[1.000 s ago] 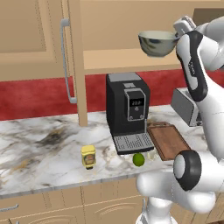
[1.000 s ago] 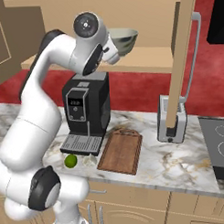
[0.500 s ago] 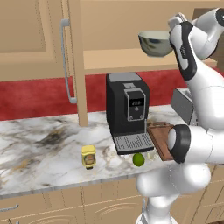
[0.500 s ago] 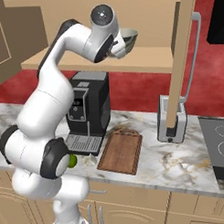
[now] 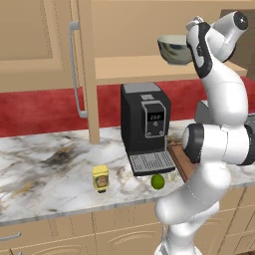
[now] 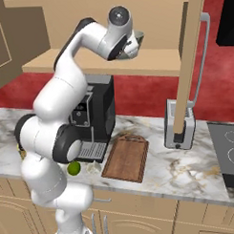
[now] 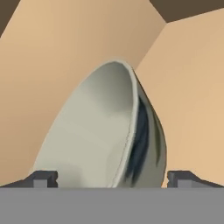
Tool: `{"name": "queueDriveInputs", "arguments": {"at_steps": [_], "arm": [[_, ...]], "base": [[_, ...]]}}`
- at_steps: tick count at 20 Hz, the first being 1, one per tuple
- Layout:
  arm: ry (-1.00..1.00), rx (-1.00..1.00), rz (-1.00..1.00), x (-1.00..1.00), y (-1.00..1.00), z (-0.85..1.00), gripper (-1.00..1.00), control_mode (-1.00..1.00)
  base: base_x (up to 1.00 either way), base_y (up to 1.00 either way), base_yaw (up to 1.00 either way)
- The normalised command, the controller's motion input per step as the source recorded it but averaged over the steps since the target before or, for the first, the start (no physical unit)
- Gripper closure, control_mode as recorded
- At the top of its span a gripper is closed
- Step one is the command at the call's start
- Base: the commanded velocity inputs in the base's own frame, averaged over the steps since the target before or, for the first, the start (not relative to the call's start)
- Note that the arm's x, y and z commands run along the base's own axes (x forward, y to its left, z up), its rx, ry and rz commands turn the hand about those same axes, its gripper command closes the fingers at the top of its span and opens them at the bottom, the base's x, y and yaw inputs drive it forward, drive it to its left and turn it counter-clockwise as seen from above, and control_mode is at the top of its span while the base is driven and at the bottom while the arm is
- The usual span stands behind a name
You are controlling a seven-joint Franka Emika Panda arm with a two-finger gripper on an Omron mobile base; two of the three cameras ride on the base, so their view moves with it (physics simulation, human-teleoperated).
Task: Open the cabinet. Place the bowl and condiment on the counter. Then place the lime and garlic on the cutting board.
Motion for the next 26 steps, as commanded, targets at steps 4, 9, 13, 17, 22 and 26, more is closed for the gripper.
{"name": "queueDriveInputs", "arguments": {"at_steps": [4, 9, 13, 17, 22, 26], "arm": [[0.00, 0.01, 0.00, 0.38, -0.12, -0.11, -1.00, -1.00], [0.00, 0.01, 0.00, 0.04, -0.05, -0.14, 1.00, -1.00], [0.00, 0.00, 0.00, 0.01, 0.00, -0.33, 1.00, -1.00], [-0.01, 0.00, 0.00, -0.03, 0.00, -0.31, 1.00, -1.00], [-0.15, 0.00, 0.00, -0.76, 0.00, -0.01, 1.00, -1.00], [-0.17, 0.00, 0.00, -1.00, 0.04, 0.02, 1.00, -1.00]], "base": [[0.00, 0.00, 0.00], [0.00, 0.00, 0.00], [0.00, 0.00, 0.00], [0.00, 0.00, 0.00], [0.00, 0.00, 0.00], [0.00, 0.00, 0.00]]}}
